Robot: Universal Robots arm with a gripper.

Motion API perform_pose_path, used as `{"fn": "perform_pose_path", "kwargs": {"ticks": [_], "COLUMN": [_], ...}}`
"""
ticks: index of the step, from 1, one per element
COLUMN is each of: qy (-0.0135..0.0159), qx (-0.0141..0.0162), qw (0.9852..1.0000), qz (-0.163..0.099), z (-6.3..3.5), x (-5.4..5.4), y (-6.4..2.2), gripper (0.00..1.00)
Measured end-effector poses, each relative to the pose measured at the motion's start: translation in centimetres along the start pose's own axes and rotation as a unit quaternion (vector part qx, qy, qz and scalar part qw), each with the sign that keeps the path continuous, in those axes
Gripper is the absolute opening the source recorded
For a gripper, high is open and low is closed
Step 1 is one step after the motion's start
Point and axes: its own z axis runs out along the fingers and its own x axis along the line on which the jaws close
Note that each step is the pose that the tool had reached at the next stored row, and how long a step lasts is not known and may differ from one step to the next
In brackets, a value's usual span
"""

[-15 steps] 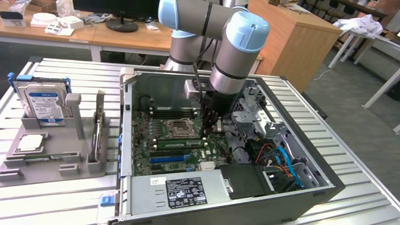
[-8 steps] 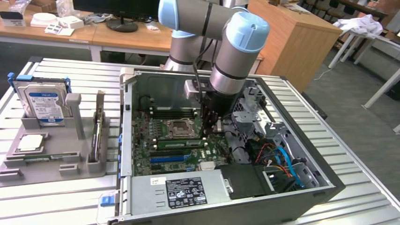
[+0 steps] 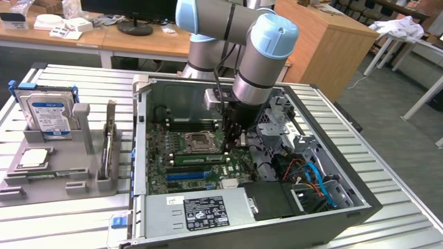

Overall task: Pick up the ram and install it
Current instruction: 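Press down the ram until it locks into place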

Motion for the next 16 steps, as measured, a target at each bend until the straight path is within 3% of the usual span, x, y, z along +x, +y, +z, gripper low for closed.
{"fn": "perform_pose_path", "kwargs": {"ticks": [16], "qy": [0.0], "qx": [0.0004], "qw": [1.0], "qz": [0.0], "z": [0.26], "x": [0.01], "y": [-0.01], "gripper": [0.11]}}
